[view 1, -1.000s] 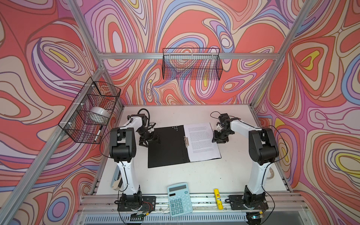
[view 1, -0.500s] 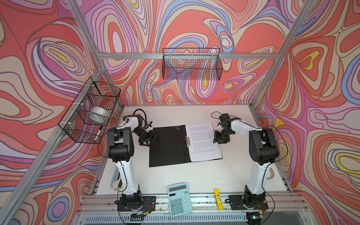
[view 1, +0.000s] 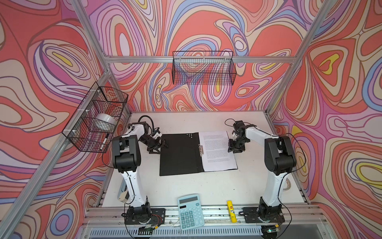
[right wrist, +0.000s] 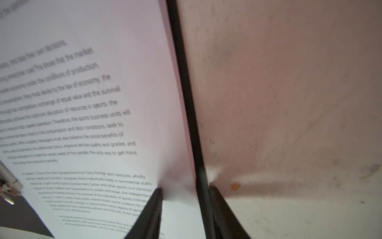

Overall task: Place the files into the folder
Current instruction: 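Grip the black folder cover edge with the left gripper and lift it upright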

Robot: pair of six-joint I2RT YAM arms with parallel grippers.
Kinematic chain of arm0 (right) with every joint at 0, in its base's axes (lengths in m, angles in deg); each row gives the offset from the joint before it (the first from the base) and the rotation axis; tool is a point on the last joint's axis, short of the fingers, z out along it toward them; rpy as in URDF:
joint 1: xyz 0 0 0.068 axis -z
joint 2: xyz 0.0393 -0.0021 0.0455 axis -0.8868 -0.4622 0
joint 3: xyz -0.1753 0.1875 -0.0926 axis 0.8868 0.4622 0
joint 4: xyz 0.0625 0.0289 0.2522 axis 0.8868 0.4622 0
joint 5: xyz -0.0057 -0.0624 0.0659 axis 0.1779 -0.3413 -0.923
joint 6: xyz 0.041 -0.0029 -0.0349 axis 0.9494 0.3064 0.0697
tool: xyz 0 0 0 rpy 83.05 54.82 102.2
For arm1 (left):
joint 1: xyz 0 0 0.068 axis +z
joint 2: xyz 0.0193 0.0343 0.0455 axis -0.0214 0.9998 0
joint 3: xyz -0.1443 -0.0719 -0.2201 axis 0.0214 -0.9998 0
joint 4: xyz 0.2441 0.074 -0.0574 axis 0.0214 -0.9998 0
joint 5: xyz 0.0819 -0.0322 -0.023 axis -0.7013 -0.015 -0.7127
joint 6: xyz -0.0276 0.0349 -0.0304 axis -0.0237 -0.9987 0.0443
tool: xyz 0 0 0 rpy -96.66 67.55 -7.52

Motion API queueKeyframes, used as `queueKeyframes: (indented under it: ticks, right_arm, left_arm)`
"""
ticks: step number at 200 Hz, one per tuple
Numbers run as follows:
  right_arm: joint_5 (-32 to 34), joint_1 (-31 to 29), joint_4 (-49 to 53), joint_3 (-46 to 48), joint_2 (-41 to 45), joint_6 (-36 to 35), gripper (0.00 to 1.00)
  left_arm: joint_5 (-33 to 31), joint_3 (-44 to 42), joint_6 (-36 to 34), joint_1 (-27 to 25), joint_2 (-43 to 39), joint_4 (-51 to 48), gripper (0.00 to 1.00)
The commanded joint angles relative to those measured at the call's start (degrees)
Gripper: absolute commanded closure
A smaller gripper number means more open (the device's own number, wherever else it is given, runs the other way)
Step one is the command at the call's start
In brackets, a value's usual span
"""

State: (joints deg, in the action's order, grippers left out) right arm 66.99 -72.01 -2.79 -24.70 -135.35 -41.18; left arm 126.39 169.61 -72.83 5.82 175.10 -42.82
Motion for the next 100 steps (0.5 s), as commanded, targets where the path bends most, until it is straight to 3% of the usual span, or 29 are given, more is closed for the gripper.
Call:
queueKeyframes:
  ticks: [1,100]
  right_arm:
    - [-4.1,-1.4,0.7,2.4,-5.5,-0.2,0.60]
    - [-4.3,-1.4,1.1,1.5,-6.3,-0.7,0.60]
  left_arm:
    - [13.0,-0.3,-2.3,-1.8,-1.5,-3.6,0.14]
    - [18.5,1.2,-6.9,-1.4,-2.7,-7.5,0.16]
